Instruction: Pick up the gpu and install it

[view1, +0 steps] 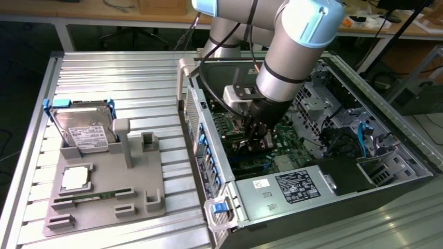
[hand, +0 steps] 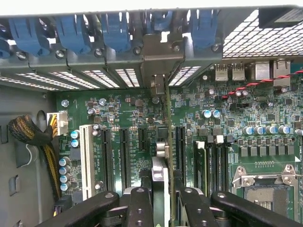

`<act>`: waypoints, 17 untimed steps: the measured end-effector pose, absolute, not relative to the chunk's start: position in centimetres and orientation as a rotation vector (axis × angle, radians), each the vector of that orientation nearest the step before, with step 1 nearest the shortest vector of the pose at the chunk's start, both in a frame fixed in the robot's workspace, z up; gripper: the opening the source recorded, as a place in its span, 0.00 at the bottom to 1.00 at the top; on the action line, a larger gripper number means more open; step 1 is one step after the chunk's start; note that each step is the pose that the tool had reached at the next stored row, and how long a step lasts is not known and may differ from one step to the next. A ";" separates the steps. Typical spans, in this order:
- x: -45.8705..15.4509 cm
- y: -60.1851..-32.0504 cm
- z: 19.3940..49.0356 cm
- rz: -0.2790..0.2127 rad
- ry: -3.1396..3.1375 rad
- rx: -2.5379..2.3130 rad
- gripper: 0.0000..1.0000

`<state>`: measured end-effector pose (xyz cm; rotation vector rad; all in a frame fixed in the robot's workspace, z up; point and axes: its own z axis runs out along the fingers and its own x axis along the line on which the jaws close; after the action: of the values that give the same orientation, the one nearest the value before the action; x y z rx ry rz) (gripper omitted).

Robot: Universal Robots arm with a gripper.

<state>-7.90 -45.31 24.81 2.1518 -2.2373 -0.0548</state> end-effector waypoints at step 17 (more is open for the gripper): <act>-7.9 -45.3 23.6 -0.049 -2.240 2.154 0.27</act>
<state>-7.91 -45.31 23.56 2.1540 -2.2399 -0.0493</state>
